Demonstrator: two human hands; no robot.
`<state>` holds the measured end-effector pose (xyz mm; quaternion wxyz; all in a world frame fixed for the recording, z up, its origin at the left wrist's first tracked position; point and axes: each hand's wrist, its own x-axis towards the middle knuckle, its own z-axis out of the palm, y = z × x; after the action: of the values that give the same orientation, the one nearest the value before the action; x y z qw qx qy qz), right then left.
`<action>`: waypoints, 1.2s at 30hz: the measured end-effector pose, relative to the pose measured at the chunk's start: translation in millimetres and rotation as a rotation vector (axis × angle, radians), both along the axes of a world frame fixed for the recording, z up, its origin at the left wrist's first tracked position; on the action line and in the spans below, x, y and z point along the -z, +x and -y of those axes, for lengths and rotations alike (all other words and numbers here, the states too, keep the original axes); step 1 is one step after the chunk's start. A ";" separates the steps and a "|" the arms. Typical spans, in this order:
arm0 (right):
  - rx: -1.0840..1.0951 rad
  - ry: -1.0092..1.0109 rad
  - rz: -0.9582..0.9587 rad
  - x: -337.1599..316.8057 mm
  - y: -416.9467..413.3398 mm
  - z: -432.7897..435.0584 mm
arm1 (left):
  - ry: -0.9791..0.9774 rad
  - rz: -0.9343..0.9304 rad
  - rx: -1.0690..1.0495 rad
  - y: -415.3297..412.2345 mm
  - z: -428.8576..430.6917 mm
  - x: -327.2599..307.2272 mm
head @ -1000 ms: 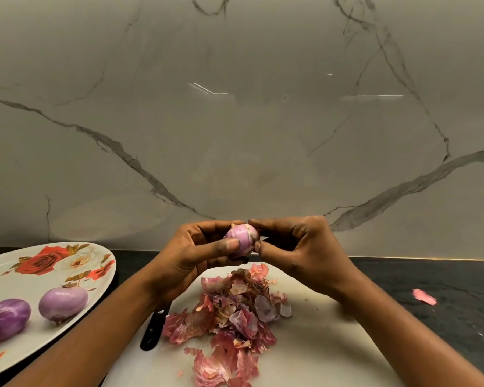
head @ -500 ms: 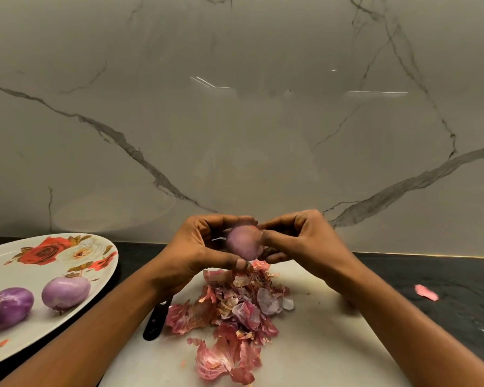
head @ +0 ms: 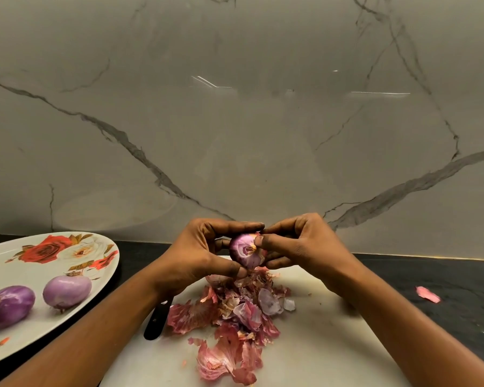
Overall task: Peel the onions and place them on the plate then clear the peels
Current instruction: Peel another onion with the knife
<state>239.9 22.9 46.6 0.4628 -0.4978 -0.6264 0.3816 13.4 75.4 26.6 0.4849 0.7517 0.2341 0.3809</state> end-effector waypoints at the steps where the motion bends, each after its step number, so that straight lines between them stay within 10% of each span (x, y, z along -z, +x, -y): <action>1: -0.001 0.011 0.012 0.3 0.0 0.1 | 0.000 -0.003 0.001 -0.1 0.3 -0.2; 36: 0.070 0.059 -0.003 2.5 2.4 -5.4 | -0.025 0.036 -0.082 1.8 -3.5 1.1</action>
<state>242.3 28.3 44.1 0.4912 -0.5049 -0.6190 0.3471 15.2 78.9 25.5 0.4825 0.7283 0.2608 0.4108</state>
